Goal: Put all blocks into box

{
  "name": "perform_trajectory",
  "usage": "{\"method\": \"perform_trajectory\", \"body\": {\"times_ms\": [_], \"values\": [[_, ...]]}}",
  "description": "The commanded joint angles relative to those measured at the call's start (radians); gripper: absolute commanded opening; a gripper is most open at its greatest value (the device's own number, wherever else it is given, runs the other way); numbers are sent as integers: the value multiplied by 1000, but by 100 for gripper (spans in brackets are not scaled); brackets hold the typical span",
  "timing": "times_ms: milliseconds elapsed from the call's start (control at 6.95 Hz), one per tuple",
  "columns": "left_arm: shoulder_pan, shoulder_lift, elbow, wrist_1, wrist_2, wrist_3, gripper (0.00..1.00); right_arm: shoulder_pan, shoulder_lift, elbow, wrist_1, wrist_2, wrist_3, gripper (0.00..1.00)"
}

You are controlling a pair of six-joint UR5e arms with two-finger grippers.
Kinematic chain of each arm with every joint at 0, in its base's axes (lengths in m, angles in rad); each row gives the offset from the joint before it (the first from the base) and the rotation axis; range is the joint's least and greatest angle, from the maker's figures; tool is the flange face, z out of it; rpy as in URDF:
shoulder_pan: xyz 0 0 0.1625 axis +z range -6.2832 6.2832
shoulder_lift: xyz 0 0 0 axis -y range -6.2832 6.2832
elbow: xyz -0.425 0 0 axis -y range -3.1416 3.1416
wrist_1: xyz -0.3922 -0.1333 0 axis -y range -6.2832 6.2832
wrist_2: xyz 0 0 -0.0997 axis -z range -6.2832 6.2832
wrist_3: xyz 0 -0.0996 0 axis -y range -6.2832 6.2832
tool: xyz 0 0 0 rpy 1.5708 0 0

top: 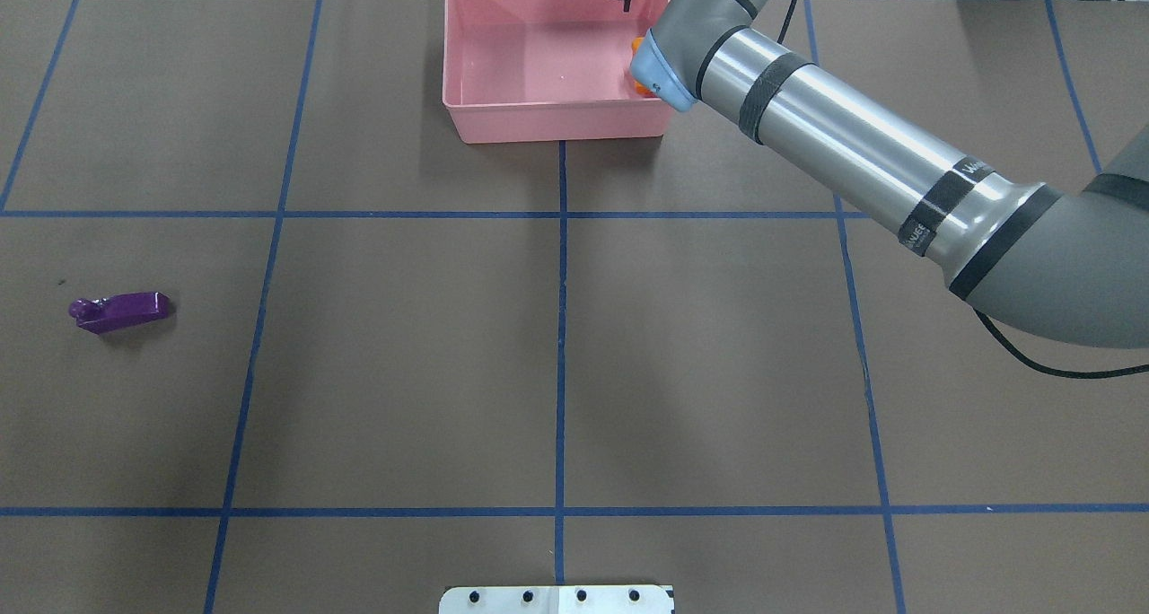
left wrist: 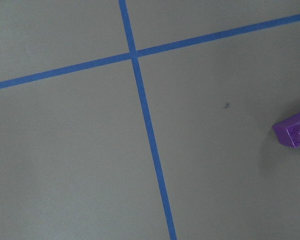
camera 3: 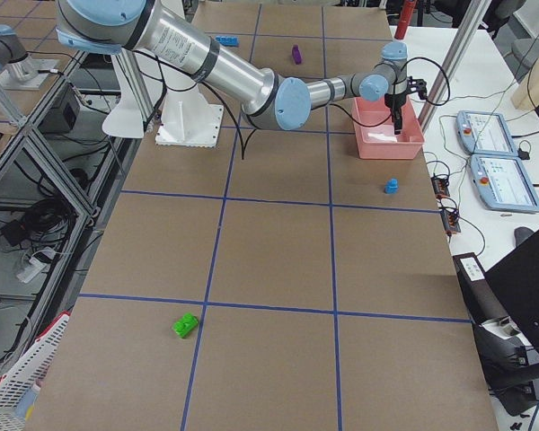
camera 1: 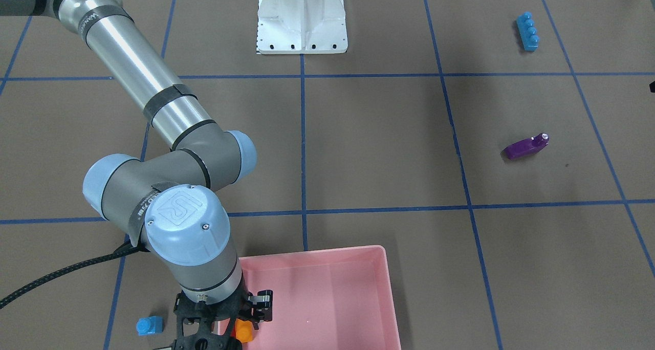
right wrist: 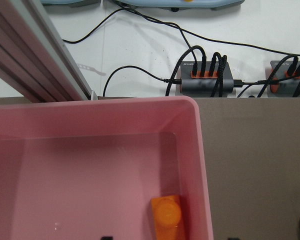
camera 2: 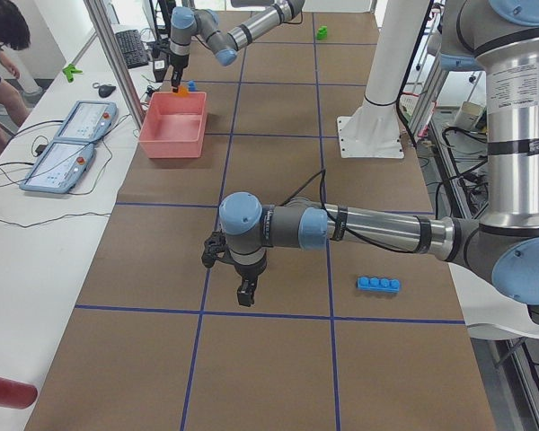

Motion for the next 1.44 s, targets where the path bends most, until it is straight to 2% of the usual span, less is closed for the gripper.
{"method": "perform_trajectory", "body": {"times_ms": [0,288,432,575,719,863,1295], "values": [[-1,-10,1,-11,0,0,100,1,7,-1,-1,5,-3,100],[40,-89,15,-48,-3,-12,100,23,15,37,-18,60,-6,100],[51,-118,17,-60,-1,-6,100,46,4,112,-120,137,-11,100],[51,-119,38,-109,-6,-6,100,69,-12,224,-273,198,-20,100],[85,-114,43,-184,-46,-9,100,70,-87,383,-390,209,-41,100],[158,-108,53,-229,-50,-14,100,74,-196,559,-446,210,-51,100],[350,-102,57,-298,-29,-9,100,75,-516,932,-485,231,-124,100]]}}
